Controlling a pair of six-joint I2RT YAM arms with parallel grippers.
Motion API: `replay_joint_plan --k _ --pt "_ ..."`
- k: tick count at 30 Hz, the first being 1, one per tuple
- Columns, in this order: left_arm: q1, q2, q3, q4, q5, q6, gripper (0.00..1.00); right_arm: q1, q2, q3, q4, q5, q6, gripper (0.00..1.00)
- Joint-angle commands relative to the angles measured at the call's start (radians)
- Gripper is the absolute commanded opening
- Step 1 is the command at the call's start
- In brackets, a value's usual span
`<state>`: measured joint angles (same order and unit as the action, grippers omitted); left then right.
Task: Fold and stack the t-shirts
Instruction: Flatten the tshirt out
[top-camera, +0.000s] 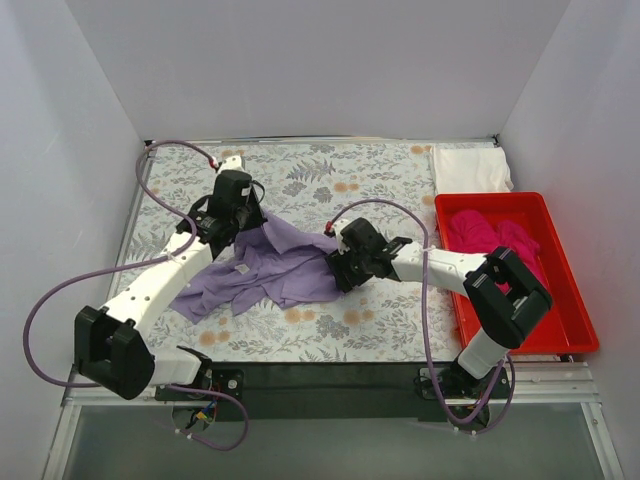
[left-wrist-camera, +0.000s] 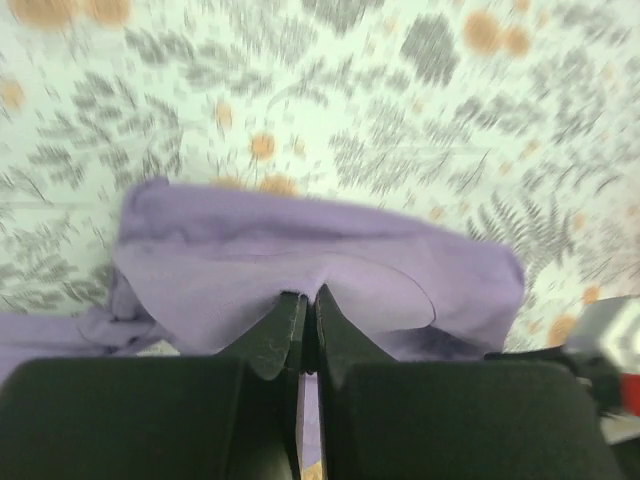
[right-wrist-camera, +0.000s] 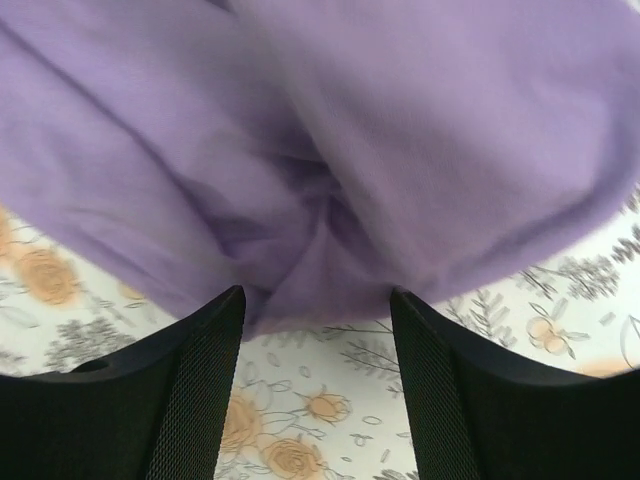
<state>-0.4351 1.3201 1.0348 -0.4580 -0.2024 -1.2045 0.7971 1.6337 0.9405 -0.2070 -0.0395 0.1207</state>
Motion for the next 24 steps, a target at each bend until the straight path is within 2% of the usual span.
replay_joint_plan --k 1,3,5,7,9,10,12,13,19,24 --pt "-0.001 -0.052 0.169 -0.063 -0.121 0.089 0.0 0.001 -0.034 -0.048 0.017 0.171 0.048 0.56" --pt "0.001 -0.048 0.204 -0.083 -0.127 0.102 0.0 -0.009 -0.028 -0.055 0.017 0.178 0.051 0.54" --pt "0.002 -0.047 0.232 -0.088 -0.121 0.111 0.0 -0.021 -0.006 -0.057 0.006 0.168 0.057 0.47" --pt "0.002 -0.051 0.254 -0.093 -0.109 0.115 0.0 -0.025 0.002 -0.055 0.003 0.153 0.063 0.37" --pt "0.002 -0.056 0.264 -0.096 -0.103 0.117 0.0 -0.026 0.0 -0.049 0.006 0.133 0.069 0.31" --pt "0.001 -0.062 0.271 -0.096 -0.101 0.118 0.0 -0.027 0.0 -0.04 0.006 0.127 0.068 0.24" --pt "0.001 -0.068 0.281 -0.094 -0.098 0.123 0.0 -0.027 0.003 -0.031 0.004 0.119 0.066 0.15" --pt "0.001 -0.067 0.301 -0.096 -0.098 0.129 0.0 -0.027 0.005 -0.02 0.004 0.119 0.065 0.03" --pt "0.018 -0.01 0.514 -0.11 -0.204 0.248 0.0 -0.059 -0.099 0.13 -0.11 0.24 -0.033 0.01" --pt "0.03 0.111 0.902 -0.131 -0.328 0.368 0.0 -0.059 -0.17 0.476 -0.258 0.427 -0.214 0.01"
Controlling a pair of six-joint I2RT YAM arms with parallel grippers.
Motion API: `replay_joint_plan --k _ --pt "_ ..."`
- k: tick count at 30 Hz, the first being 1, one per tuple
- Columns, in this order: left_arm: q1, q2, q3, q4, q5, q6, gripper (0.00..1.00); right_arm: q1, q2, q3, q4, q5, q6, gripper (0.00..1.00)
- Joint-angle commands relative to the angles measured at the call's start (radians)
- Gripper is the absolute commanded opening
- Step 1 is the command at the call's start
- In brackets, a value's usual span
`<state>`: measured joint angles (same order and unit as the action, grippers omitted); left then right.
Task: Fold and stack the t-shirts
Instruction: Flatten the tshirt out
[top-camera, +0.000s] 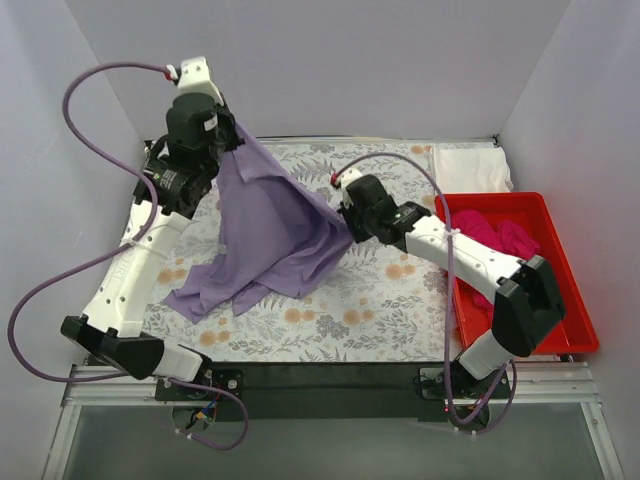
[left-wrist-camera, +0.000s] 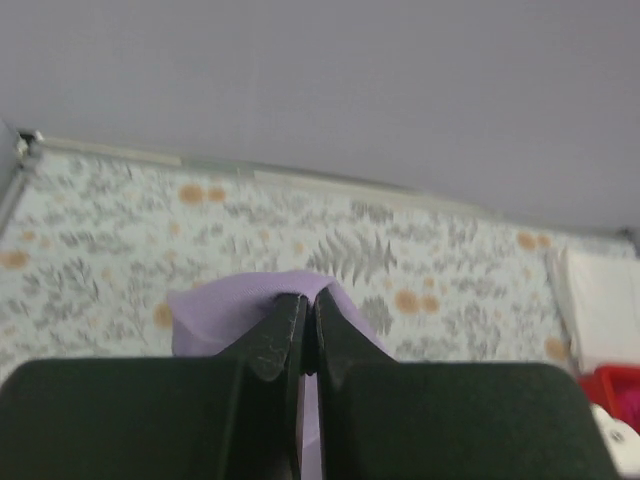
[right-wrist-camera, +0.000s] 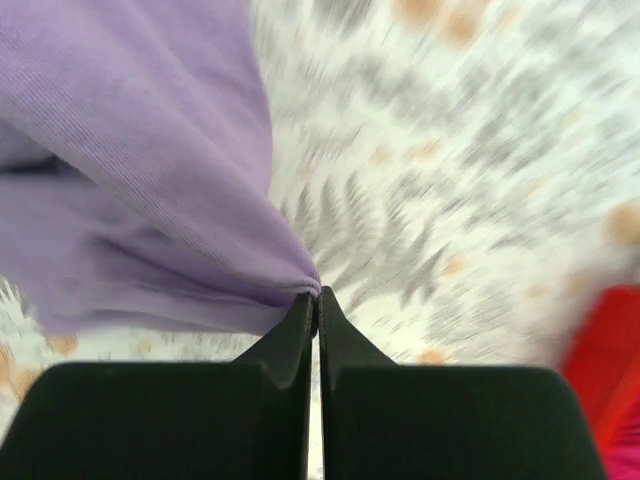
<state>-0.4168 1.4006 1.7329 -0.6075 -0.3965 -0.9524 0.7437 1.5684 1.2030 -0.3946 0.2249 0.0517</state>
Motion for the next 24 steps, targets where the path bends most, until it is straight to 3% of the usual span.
replay_joint_plan --k 1,3,6,15,18,24 --pt "0.012 0.035 0.246 0.023 -0.146 0.125 0.0 -0.006 -0.114 0.254 -0.097 0.183 -0.167 0.01" --pt "0.012 0.038 0.341 0.031 -0.168 0.15 0.0 -0.006 -0.143 0.355 -0.111 0.237 -0.226 0.01" --pt "0.012 0.006 0.361 0.049 -0.196 0.181 0.0 -0.006 -0.188 0.403 -0.112 0.284 -0.266 0.01" --pt "0.013 -0.228 0.145 0.193 -0.246 0.259 0.0 -0.006 -0.396 0.336 -0.072 0.251 -0.343 0.01" --pt "0.012 -0.245 0.094 0.224 -0.291 0.313 0.0 -0.007 -0.419 0.296 -0.058 0.246 -0.384 0.01" --pt "0.012 -0.154 -0.038 0.273 -0.216 0.27 0.0 -0.065 -0.331 0.254 -0.015 0.277 -0.444 0.01"
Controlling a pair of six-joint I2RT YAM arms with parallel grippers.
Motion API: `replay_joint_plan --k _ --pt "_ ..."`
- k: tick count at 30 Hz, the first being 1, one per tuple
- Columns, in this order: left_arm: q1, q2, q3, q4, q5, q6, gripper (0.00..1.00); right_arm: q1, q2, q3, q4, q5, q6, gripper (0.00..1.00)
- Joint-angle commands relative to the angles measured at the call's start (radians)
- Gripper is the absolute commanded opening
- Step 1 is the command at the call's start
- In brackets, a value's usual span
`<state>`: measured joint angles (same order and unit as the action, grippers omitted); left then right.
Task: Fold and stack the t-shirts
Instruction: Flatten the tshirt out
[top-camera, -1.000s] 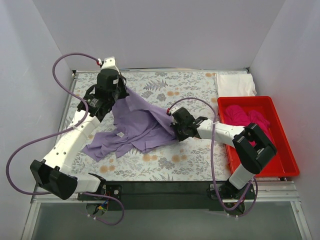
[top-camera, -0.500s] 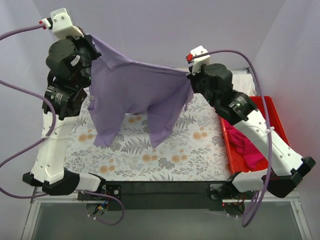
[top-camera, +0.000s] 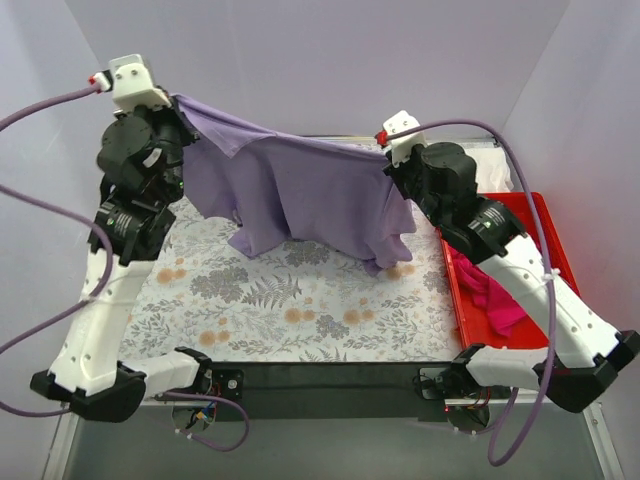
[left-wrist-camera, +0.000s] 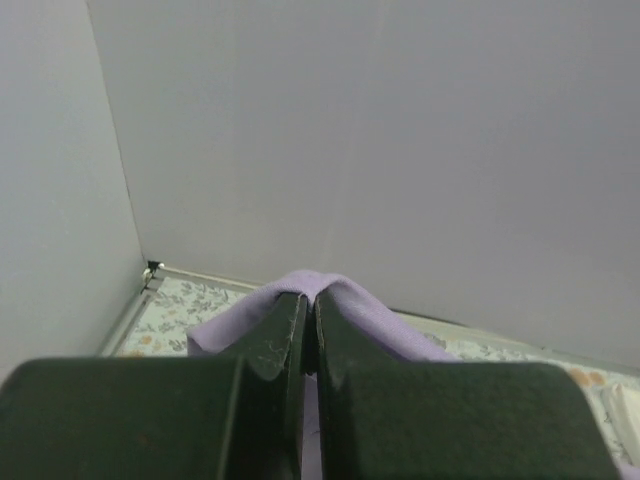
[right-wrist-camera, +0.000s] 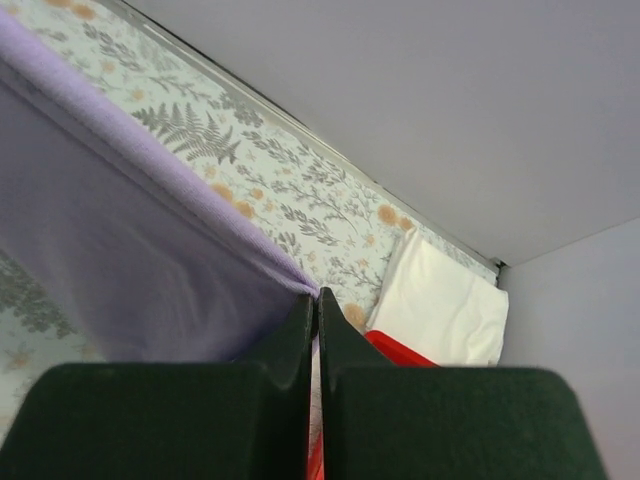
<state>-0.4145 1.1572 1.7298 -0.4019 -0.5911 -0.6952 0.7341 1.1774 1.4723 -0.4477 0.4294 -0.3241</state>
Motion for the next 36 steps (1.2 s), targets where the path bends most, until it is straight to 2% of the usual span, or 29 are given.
replay_joint_plan --k 1,4,8,9,11,15,17,21,24,25,28,29,30,32,33,35,36 --pt "0.011 0.116 -0.032 0.075 -0.012 0.01 0.0 -0.071 0.08 -0.006 0.058 0.077 -0.073 0.01" --pt "0.014 0.255 0.064 0.107 0.026 -0.007 0.0 -0.136 0.151 0.039 0.159 0.097 -0.116 0.01" --pt "0.028 0.445 0.302 0.12 0.071 -0.041 0.0 -0.165 0.228 0.149 0.277 0.157 -0.199 0.01" --pt "0.029 0.473 0.409 0.115 0.097 -0.055 0.0 -0.174 0.244 0.169 0.311 0.173 -0.219 0.01" --pt "0.036 0.534 0.489 0.117 0.128 -0.072 0.0 -0.177 0.257 0.216 0.363 0.19 -0.301 0.01" --pt "0.054 0.536 0.57 0.166 0.236 -0.122 0.0 -0.177 0.24 0.249 0.577 0.271 -0.459 0.01" --pt "0.062 0.518 0.585 0.179 0.304 -0.139 0.0 -0.177 0.214 0.246 0.622 0.275 -0.486 0.01" --pt "0.069 0.44 0.55 0.199 0.366 -0.145 0.0 -0.173 0.111 0.168 0.642 0.139 -0.484 0.01" --pt "0.074 0.357 0.433 0.206 0.337 -0.118 0.0 -0.162 0.048 0.074 0.571 0.045 -0.43 0.01" --pt "0.074 0.336 0.383 0.207 0.283 -0.109 0.0 -0.16 0.039 0.053 0.481 0.029 -0.399 0.01" --pt "0.075 0.192 0.113 0.207 0.18 -0.098 0.0 -0.154 -0.01 -0.09 0.324 -0.052 -0.26 0.01" --pt "0.075 0.153 0.034 0.209 0.098 -0.105 0.0 -0.148 -0.039 -0.133 0.295 -0.099 -0.216 0.01" --pt "0.075 0.109 -0.151 0.209 0.059 -0.134 0.0 -0.13 -0.051 -0.23 0.261 -0.124 -0.176 0.01" --pt "0.08 -0.028 -0.327 0.186 -0.01 -0.188 0.0 -0.107 -0.076 -0.317 0.163 -0.226 -0.049 0.01" --pt "0.082 -0.08 -0.472 0.175 -0.042 -0.235 0.0 -0.076 -0.075 -0.354 0.129 -0.259 -0.009 0.01" --pt "0.086 -0.211 -0.608 0.122 -0.067 -0.291 0.0 -0.039 -0.059 -0.447 0.065 -0.378 0.112 0.03" --pt "0.086 -0.246 -0.657 0.095 -0.076 -0.317 0.0 -0.003 -0.049 -0.476 0.023 -0.418 0.15 0.08"
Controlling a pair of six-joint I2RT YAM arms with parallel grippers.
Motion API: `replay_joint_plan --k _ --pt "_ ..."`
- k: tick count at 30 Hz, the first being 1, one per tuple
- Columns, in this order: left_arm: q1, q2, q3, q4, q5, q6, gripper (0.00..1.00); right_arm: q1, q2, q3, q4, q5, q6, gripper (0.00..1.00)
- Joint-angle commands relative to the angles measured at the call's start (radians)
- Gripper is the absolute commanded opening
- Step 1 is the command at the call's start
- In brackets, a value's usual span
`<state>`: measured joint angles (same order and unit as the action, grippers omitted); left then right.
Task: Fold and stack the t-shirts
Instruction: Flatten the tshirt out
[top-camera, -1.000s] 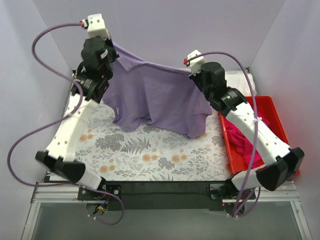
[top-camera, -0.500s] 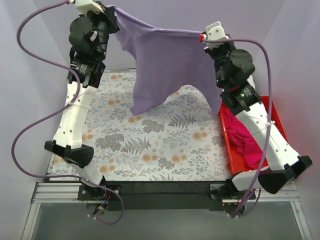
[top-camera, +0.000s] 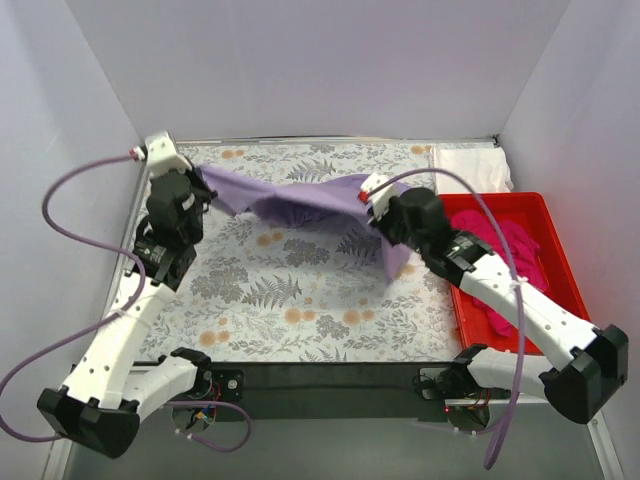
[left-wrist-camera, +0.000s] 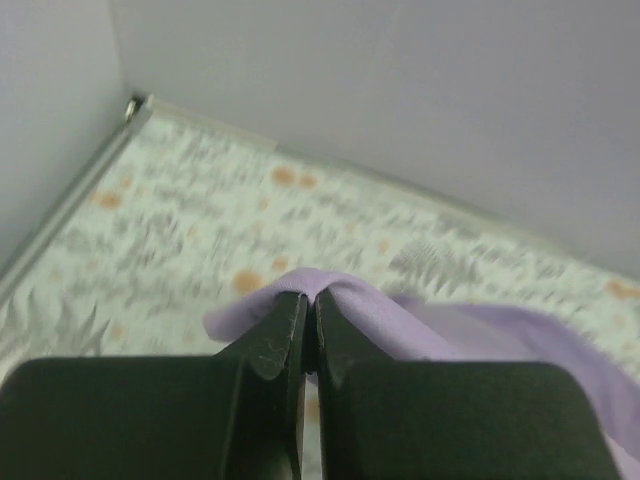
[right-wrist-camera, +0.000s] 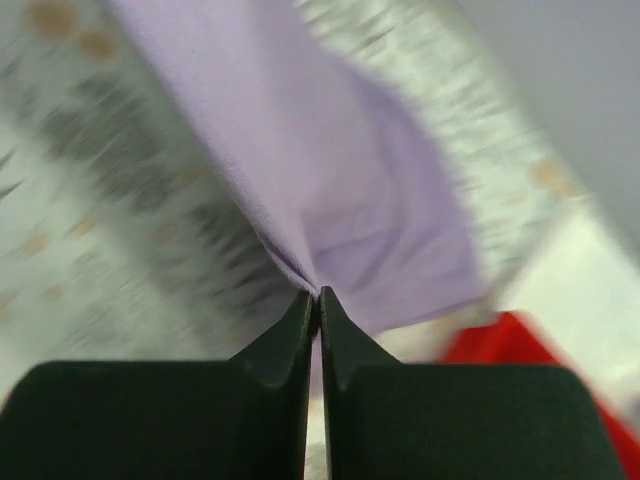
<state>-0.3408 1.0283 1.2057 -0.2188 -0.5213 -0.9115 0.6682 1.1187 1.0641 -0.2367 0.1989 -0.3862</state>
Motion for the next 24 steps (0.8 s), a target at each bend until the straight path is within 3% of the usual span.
replay_joint_plan --k 1,5,6,8,13,17,24 --pt "0.013 -0.147 -0.218 -0.118 -0.148 -0.156 0.0 0.08 0.026 -0.126 -0.205 -0.232 0.248 0.12" --pt "0.016 -0.279 -0.36 -0.258 -0.154 -0.237 0.0 0.145 0.121 -0.2 -0.254 -0.381 0.38 0.41" --pt "0.017 -0.293 -0.379 -0.272 -0.154 -0.248 0.0 0.145 0.128 -0.207 -0.26 -0.372 0.407 0.54" --pt "0.019 -0.315 -0.425 -0.295 -0.143 -0.263 0.0 0.145 0.127 -0.217 -0.265 -0.308 0.428 0.6" --pt "0.017 -0.344 -0.462 -0.304 -0.135 -0.27 0.0 0.104 0.125 -0.243 -0.266 -0.22 0.487 0.58" --pt "0.017 -0.335 -0.46 -0.303 -0.12 -0.265 0.0 0.087 0.131 -0.288 -0.273 -0.28 0.518 0.54" --pt "0.017 -0.313 -0.457 -0.298 -0.106 -0.25 0.0 0.198 0.171 -0.326 -0.28 -0.303 0.52 0.58"
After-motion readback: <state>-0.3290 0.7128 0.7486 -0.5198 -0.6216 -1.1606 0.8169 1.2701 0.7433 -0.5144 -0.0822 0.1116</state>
